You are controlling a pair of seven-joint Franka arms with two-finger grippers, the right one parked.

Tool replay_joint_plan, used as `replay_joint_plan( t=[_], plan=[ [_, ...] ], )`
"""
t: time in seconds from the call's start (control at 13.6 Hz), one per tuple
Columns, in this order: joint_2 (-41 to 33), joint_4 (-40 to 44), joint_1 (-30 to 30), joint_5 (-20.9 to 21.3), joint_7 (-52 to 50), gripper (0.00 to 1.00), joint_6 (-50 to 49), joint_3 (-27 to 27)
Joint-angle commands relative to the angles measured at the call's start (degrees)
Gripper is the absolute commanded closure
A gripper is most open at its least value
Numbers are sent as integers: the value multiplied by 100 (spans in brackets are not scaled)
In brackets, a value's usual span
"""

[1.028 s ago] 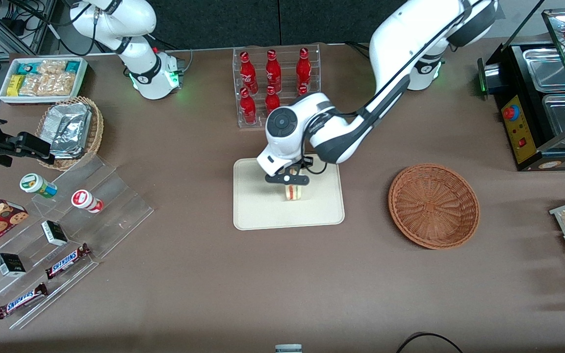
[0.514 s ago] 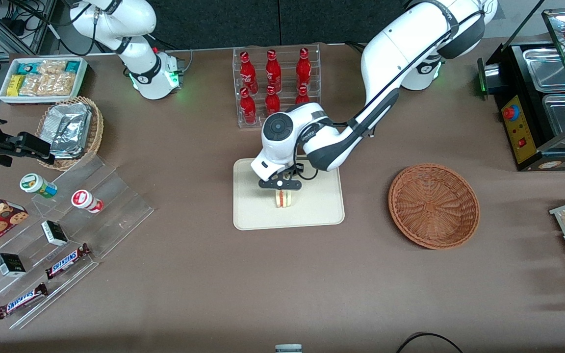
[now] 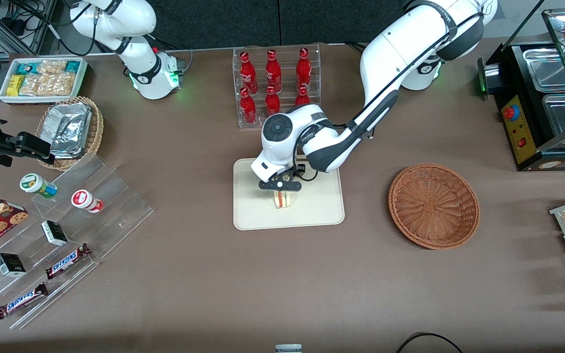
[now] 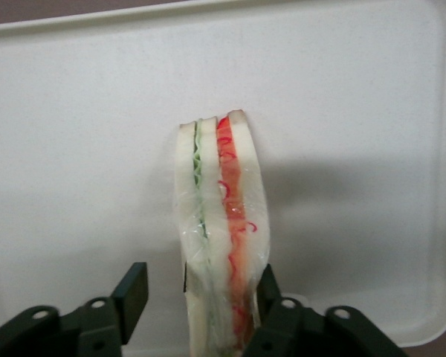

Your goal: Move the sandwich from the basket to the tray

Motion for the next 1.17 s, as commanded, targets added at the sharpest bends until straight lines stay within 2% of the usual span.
replay_joint_plan(
  t=[0.0,0.29,0.59,1.1],
  plan=[
    [-249,170,72,46,-155,0,-545,-8],
    [-1074,267,485,-700,-155,0,-1152,-17],
    [-2041,250,1389,-1262,20,0,-2188,-35],
    [-3325,206,3208,-1659,2706,0,-3841,-26]
  ],
)
